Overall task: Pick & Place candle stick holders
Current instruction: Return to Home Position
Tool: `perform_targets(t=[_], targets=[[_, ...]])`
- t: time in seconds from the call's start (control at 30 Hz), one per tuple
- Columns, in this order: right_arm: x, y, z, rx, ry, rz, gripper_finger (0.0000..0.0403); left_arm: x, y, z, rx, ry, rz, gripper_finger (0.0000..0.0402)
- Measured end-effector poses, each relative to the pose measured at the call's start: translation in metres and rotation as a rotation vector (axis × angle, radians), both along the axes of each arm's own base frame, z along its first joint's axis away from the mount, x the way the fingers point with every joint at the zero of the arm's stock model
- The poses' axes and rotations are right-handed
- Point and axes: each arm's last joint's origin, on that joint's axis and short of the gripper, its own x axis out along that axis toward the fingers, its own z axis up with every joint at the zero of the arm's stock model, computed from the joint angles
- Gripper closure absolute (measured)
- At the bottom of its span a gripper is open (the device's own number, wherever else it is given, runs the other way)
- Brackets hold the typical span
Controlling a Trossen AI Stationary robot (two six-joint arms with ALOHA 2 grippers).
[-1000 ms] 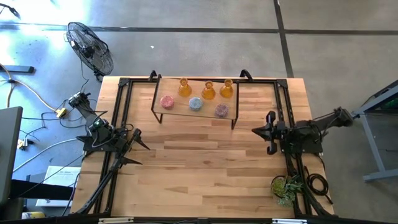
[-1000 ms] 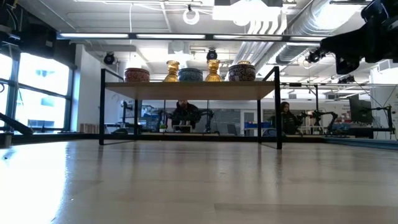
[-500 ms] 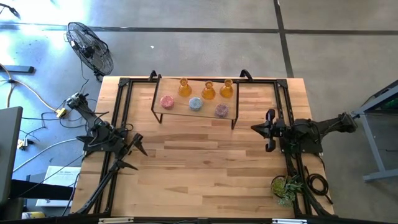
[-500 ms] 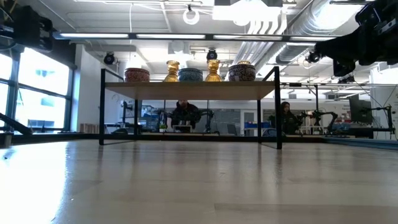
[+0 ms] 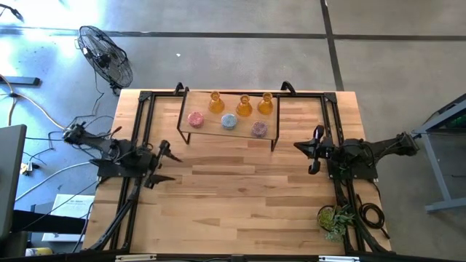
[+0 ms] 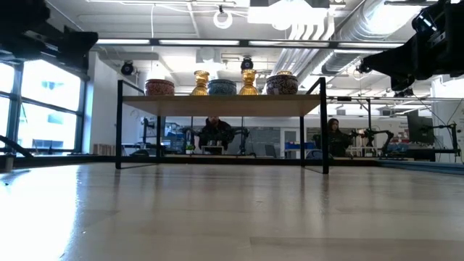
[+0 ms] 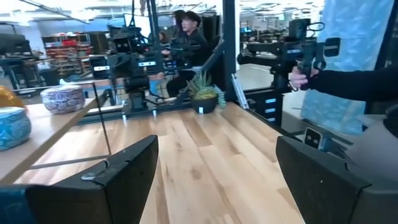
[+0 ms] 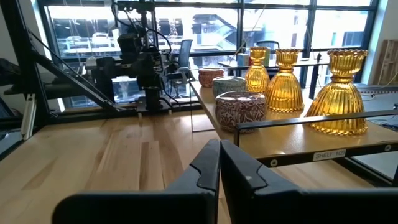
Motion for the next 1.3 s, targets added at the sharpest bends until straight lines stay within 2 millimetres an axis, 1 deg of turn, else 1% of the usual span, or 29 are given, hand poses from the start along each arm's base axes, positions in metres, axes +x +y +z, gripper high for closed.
perform_targets(t=[0.13,0.2,0.5,0.8,0.93,1.07,1.23,1.3], targets=[[0.000,0.000,0.000,0.000,0.001,-0.001,0.0395,0.001,0.004,0.000,0.006,-0.002,-0.017,0.0080],[0.000,0.000,0.000,0.000,0.002,-0.001,0.0397,0.002,0.006,0.000,0.011,-0.004,0.007,0.0080],[0.000,0.000,0.000,-0.001,0.003,-0.001,0.0395,0.005,0.022,0.000,-0.031,0.000,0.306,0.0080],[0.000,0.000,-0.001,-0.001,0.004,-0.002,0.0395,0.004,0.033,0.005,-0.044,-0.021,0.489,0.0080],[0.000,0.000,-0.001,-0.001,0.004,-0.002,0.0396,0.003,0.034,0.011,-0.050,-0.033,0.506,0.0080],[0.000,0.000,-0.001,-0.001,0.004,-0.002,0.0394,0.000,0.034,0.022,-0.064,-0.071,0.500,0.0080],[0.000,0.000,-0.001,-0.001,0.005,-0.002,0.0395,0.001,0.034,0.018,-0.051,-0.038,0.500,0.0080],[0.000,0.000,-0.001,-0.001,0.005,-0.002,0.0397,0.001,0.034,0.014,-0.035,0.010,0.500,0.0080]])
